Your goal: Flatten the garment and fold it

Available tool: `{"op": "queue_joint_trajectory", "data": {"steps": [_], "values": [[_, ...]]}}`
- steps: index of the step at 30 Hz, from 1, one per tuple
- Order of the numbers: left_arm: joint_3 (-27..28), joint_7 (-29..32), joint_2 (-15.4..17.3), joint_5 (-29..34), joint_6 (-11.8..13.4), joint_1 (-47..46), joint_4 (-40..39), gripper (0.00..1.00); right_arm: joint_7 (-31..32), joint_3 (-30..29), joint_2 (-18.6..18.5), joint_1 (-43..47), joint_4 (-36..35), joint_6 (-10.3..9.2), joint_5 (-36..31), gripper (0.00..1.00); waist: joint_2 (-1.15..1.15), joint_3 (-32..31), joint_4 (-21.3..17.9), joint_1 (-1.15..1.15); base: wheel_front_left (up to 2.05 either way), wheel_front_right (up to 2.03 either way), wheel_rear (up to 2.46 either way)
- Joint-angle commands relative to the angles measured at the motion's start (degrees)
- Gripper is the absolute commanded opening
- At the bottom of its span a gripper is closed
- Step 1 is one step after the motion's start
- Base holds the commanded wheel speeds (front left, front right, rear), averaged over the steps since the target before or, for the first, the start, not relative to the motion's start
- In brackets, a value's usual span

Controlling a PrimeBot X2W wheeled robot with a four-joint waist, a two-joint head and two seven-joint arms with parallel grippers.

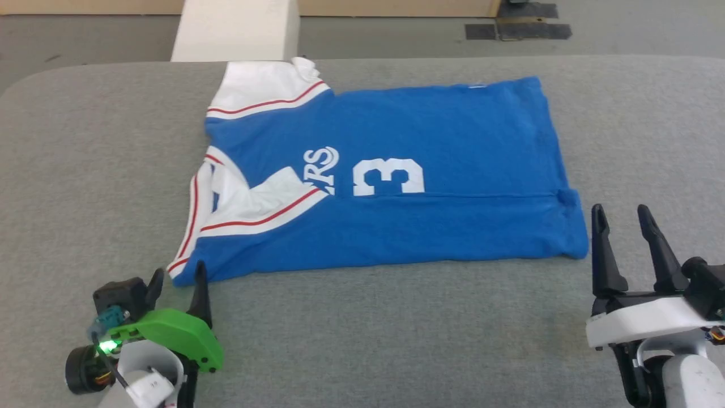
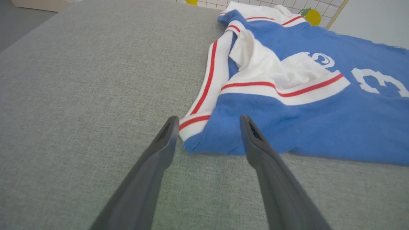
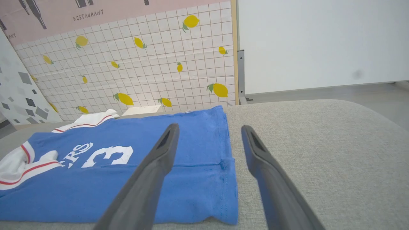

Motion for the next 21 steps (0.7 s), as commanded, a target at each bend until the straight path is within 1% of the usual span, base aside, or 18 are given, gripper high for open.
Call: {"op": "queue_joint_trajectory", "data": {"steps": [1,3,5,7,8,11,12,13,15,18,21], "values": [[0.5,1.5,0.5,-0.7,1.1,-0.4,0.6,1.00,-0.7,0.2,0.3,0.0,0.2,-0.09,-0.4,1.00,0.00,0.7,-1.1,0.00,0.00,0.00,0.00],[1.4,4.0,0.5,-1.7,2.8,-1.2,1.4,1.00,-0.9,0.5,0.3,-0.4,0.5,-0.09,-0.8,1.00,0.00,1.1,-1.7,0.00,0.00,0.00,0.00],[2.4,7.9,0.5,-3.1,5.1,-2.3,2.4,1.00,-1.1,0.9,0.4,-0.9,0.7,-0.09,-1.2,1.00,0.00,1.7,-2.4,0.00,0.00,0.00,0.00],[3.1,11.5,0.5,-4.4,6.9,-3.3,3.1,1.00,-1.3,1.2,0.4,-1.4,0.8,-0.09,-1.4,1.00,0.00,2.2,-2.9,0.00,0.00,0.00,0.00],[3.1,13.6,0.6,-5.0,7.5,-3.7,3.3,1.00,-1.4,1.3,0.4,-1.6,0.8,-0.09,-1.4,1.00,0.00,2.5,-3.1,0.00,0.00,0.00,0.00],[3.2,17.8,0.9,-6.7,7.9,-4.9,2.9,1.00,-1.7,1.6,0.5,-2.1,1.1,-0.09,-1.6,1.00,0.00,3.1,-3.6,0.00,0.00,0.00,0.00],[3.2,18.9,1.0,-7.1,7.9,-5.2,2.5,0.38,-1.7,1.6,0.5,-2.2,1.3,-0.09,-1.8,1.00,0.00,3.2,-3.7,0.00,0.00,0.00,0.00],[3.0,19.6,1.2,-7.3,7.7,-5.3,2.2,0.00,-1.8,1.7,0.5,-2.3,1.5,-0.09,-2.0,1.00,0.00,3.2,-3.8,0.00,0.00,0.00,0.00],[2.6,20.9,1.6,-7.5,7.4,-5.5,1.4,0.00,-1.8,1.8,0.6,-2.5,1.9,-0.09,-2.3,1.00,0.00,3.4,-3.8,0.00,0.00,0.00,0.00],[2.3,20.9,1.8,-7.4,7.1,-5.6,0.2,0.00,-1.8,1.3,0.6,-3.2,2.8,-0.09,-3.1,1.00,0.00,3.4,-3.6,0.00,0.00,0.00,0.00],[2.1,20.1,1.5,-7.2,6.7,-5.6,-0.5,0.00,0.7,0.1,0.7,-4.4,4.7,-0.09,-3.4,1.00,0.00,3.5,-3.1,0.00,0.00,0.00,0.00]]}}
